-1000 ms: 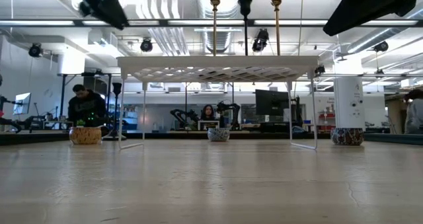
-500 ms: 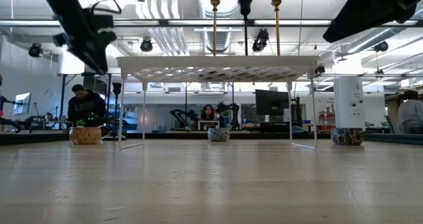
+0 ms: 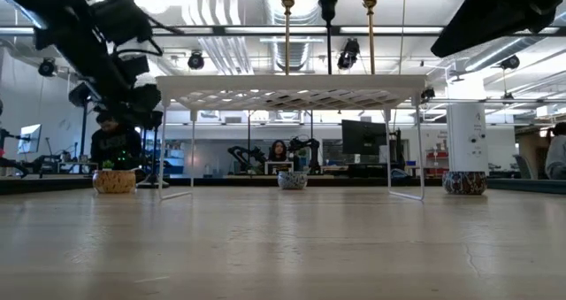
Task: Pick & Place candle stick holders
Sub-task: Put the black candle holder on the shelf
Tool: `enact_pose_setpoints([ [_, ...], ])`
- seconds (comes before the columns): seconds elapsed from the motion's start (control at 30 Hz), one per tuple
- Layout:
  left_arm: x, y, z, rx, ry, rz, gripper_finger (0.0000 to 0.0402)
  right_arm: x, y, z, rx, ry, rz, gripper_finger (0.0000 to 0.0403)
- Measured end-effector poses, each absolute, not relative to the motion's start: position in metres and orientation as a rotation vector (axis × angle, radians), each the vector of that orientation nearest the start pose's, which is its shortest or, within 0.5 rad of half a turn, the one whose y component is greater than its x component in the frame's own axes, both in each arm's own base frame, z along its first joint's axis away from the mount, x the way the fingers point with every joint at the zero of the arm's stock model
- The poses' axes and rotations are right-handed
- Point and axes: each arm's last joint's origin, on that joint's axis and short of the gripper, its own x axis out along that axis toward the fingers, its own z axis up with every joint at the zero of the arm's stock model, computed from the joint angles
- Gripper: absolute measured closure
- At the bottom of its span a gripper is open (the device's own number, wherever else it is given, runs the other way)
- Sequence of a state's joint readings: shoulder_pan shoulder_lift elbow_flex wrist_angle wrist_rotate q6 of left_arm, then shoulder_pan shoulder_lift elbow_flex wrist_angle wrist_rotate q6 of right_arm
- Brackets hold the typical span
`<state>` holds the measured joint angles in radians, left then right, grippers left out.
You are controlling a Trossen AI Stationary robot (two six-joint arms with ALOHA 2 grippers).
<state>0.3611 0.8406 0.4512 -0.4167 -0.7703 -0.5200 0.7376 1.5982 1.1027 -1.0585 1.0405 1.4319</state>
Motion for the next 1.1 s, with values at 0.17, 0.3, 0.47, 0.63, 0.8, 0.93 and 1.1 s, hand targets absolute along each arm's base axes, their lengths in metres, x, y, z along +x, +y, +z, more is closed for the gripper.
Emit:
enact_pose_setpoints([
  [0.17,0.134,0.079,0.182,-0.271,0.482,1.288,0.0209,0.219,0.165,0.221,0.102,0.540,-0.773,0.0349],
  [0.3,0.131,0.086,0.172,-0.264,0.424,1.316,0.0209,0.219,0.164,0.222,0.102,0.538,-0.773,0.0346],
  [0.47,0.130,0.097,0.169,-0.245,0.342,1.297,0.0209,0.219,0.164,0.223,0.096,0.520,-0.776,0.0342],
  [0.63,0.127,0.111,0.168,-0.241,0.351,1.310,0.0209,0.220,0.164,0.223,0.083,0.490,-0.781,0.0344],
  [0.8,0.126,0.126,0.163,-0.251,0.365,1.299,0.0209,0.220,0.163,0.224,0.083,0.488,-0.785,0.0350],
  [0.93,0.126,0.137,0.159,-0.254,0.356,1.306,0.0209,0.221,0.163,0.224,0.085,0.487,-0.784,0.0349],
  [1.1,0.130,0.147,0.155,-0.243,0.326,1.282,0.0233,0.220,0.163,0.224,0.085,0.487,-0.784,0.0344],
])
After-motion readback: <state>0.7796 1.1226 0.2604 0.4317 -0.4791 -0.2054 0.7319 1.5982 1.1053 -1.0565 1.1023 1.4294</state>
